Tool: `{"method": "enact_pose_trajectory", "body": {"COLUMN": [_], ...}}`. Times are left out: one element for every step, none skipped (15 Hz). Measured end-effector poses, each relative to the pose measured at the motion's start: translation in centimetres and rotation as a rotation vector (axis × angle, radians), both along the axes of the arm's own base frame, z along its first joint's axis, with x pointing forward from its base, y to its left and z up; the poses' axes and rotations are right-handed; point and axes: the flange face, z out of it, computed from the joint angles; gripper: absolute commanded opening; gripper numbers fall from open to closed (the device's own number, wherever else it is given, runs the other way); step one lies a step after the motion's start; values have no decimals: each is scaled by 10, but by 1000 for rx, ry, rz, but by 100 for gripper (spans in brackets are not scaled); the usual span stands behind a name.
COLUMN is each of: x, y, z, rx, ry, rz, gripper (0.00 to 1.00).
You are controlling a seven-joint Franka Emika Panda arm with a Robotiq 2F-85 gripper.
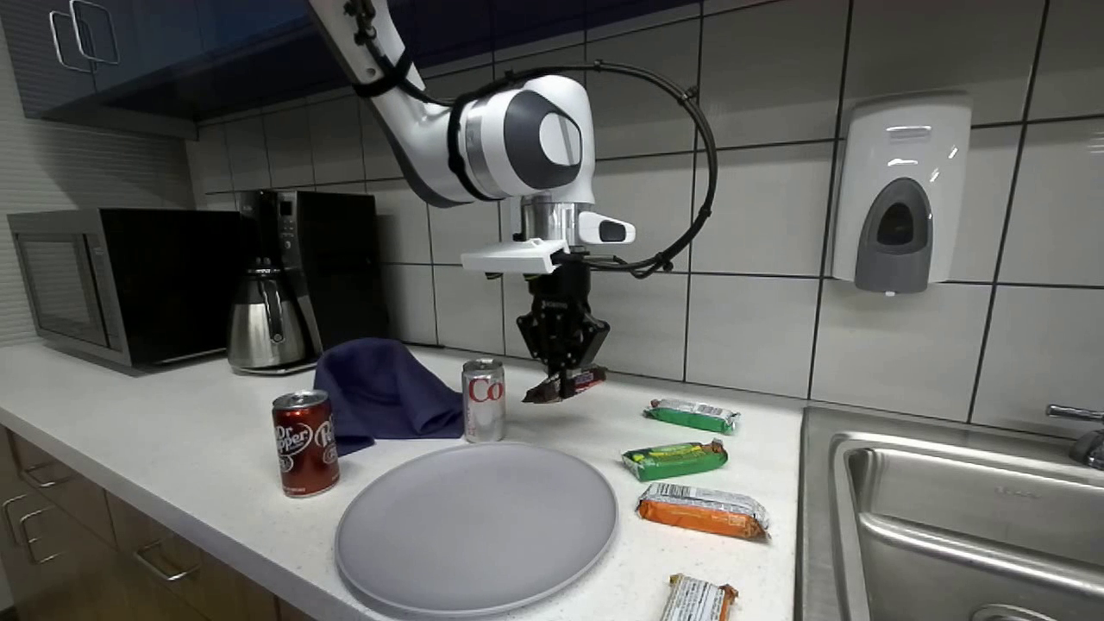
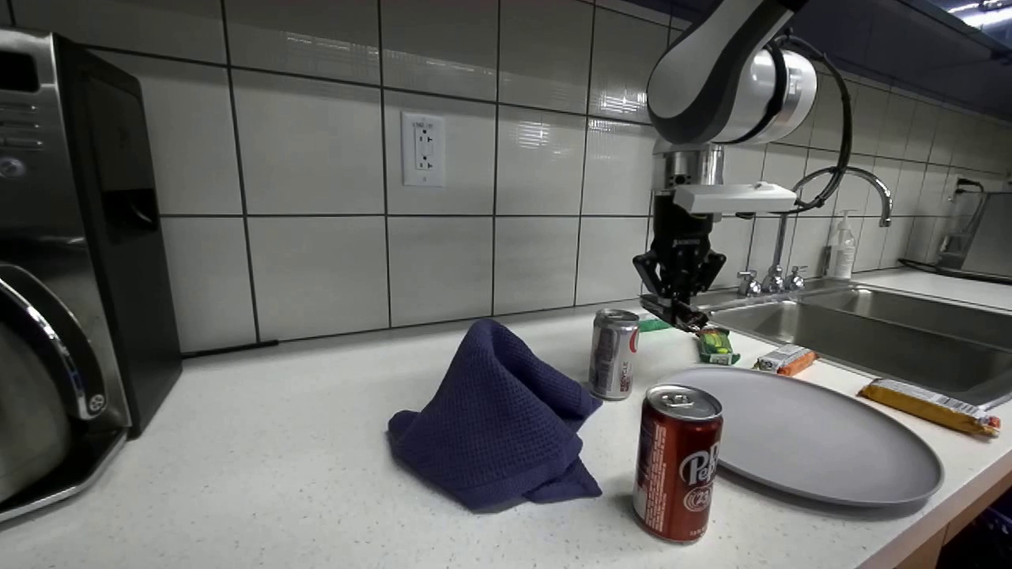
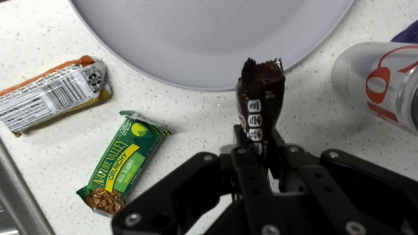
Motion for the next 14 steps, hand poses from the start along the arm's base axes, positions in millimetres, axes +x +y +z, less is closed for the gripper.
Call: {"method": "enact_pose_trajectory", "body": {"x": [-5,-10,-15,-20,-25,-30,-36,-41,-47,-52,-57,-62,-67,-71], "y": [3,6,9,13,17,22,27,32,36,40,44,47,49,52], "z": [0,1,1,1,1,0,0,-1,-2,-2,-2,-2,-3,-4], "rx": [2,4,6,7,9,10,12,13,14,15,16,17,16,16], "ry": [2,4,5,6,6,7,8,10,12,12,13,14,16,19], "rz": [4,9,15,22,29,38,47,56,64,73,81,89,96,103], "gripper": [4,4,4,4,4,4,4,4,4,4,4,4,4,4]}}
